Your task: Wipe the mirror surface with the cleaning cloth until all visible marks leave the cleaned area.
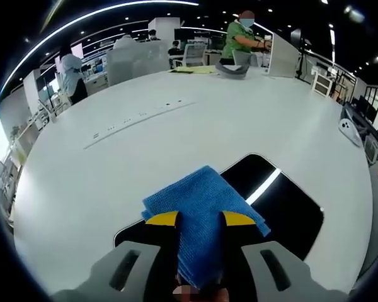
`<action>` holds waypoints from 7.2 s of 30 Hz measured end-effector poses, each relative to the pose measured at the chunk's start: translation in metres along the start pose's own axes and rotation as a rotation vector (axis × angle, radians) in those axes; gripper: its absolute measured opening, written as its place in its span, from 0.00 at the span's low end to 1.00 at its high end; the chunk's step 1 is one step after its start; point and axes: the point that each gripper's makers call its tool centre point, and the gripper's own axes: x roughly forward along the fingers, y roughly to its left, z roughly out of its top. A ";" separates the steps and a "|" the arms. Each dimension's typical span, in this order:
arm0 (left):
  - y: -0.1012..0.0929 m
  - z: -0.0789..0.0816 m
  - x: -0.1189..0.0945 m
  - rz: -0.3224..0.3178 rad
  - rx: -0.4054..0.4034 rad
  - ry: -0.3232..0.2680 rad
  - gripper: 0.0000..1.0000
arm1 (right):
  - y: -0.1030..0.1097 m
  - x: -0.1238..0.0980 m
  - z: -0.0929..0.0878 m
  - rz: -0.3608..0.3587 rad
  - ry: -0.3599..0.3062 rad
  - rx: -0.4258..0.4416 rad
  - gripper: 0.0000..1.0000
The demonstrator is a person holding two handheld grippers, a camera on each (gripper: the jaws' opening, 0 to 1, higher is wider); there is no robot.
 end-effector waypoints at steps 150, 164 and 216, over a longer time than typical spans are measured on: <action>-0.083 0.016 0.024 -0.070 0.027 0.018 0.30 | -0.020 -0.019 0.008 -0.046 -0.076 0.044 0.92; -0.088 0.013 0.022 -0.062 0.028 0.017 0.30 | -0.015 -0.020 0.011 -0.036 -0.079 0.033 0.92; -0.079 0.006 0.015 -0.092 0.091 0.040 0.13 | -0.018 -0.019 0.015 -0.052 -0.078 0.003 0.92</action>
